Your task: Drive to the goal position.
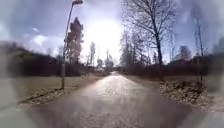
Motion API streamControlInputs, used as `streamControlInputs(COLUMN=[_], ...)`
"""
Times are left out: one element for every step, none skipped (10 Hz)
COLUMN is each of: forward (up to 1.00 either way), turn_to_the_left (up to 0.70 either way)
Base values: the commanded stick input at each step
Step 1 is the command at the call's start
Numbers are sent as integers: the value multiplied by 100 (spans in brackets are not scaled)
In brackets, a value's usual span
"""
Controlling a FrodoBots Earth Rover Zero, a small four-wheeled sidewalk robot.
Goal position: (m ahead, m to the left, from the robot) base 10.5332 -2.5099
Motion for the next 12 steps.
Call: streamControlInputs(forward=[85,85,85,85,85,85,85,85,85,85,85,85], turn_to_the_left=[10,8,7,6,5,4,4,3,3,3,3,3])
